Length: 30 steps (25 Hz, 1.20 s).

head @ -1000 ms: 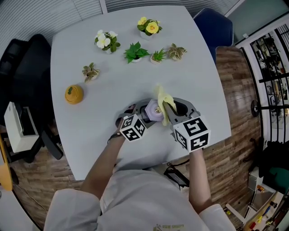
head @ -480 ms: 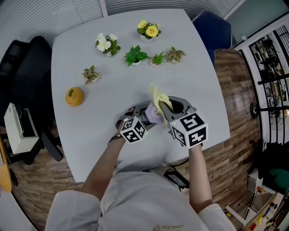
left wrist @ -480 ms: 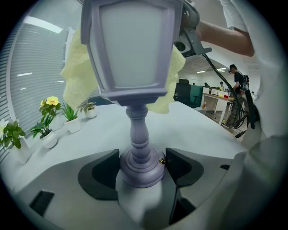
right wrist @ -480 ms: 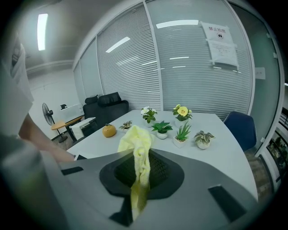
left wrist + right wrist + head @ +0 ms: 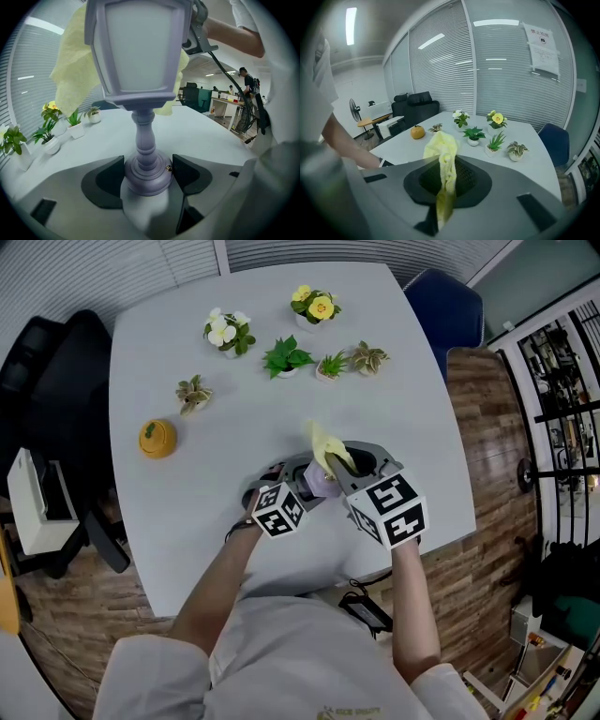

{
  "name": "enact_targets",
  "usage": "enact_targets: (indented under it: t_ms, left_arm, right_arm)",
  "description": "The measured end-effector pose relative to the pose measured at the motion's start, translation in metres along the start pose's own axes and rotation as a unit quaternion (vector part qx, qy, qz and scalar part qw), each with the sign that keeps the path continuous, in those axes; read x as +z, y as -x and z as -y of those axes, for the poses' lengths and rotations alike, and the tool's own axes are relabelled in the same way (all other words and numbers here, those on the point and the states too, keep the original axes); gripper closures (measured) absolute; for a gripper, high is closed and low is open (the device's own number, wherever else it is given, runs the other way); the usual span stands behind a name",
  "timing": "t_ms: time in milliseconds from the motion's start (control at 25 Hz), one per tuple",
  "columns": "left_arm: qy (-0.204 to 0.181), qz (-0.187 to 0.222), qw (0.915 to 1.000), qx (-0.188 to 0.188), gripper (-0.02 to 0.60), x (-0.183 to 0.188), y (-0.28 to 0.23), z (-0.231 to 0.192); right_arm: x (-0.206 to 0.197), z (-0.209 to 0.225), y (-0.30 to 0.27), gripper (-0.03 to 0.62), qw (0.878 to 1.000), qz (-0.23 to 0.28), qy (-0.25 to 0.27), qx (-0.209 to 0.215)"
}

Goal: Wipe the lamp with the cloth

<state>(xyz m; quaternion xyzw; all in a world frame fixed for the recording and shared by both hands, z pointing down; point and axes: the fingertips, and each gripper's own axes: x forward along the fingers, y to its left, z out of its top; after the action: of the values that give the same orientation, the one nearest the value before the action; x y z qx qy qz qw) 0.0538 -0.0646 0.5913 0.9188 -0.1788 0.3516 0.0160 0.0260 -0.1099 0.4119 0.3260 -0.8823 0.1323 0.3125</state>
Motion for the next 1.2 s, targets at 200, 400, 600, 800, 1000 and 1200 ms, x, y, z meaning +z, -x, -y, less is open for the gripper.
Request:
enact_targets:
  t_ms: [200, 400, 600, 800, 1000, 1200]
  left_arm:
    - [0.000, 0.000, 1.0000, 0.000, 0.276, 0.000, -0.001, -0.001]
    - [0.001, -0.001, 1.0000, 0.000, 0.276, 0.000, -0.001, 0.000]
    - [0.000, 0.000, 1.0000, 0.000, 0.276, 0.001, 0.000, 0.000]
    - [0.000, -0.001, 1.0000, 0.001, 0.276, 0.000, -0.001, -0.001]
    - [0.000, -0.001, 1.0000, 0.000, 0.276, 0.000, 0.000, 0.000]
    - [-0.001, -0.002, 1.0000, 0.000, 0.276, -0.001, -0.001, 0.000]
  right_arm:
    - [0.004, -0.004, -0.001, 0.568, 1.000, 0.005, 0.002, 0.003]
    - [0.009, -0.014, 0.000, 0.567, 0.999, 0.004, 0.037, 0.001]
    - [0.011, -0.028, -0.003, 0.566, 0.995, -0.007, 0.092, -0.022]
    - [0.011, -0.029, -0.001, 0.566, 0.993, -0.005, 0.114, -0.038]
    - [0.010, -0.033, 0.002, 0.566, 0.992, 0.007, 0.119, -0.048]
    - [0.008, -0.039, 0.006, 0.566, 0.990, 0.010, 0.129, -0.054]
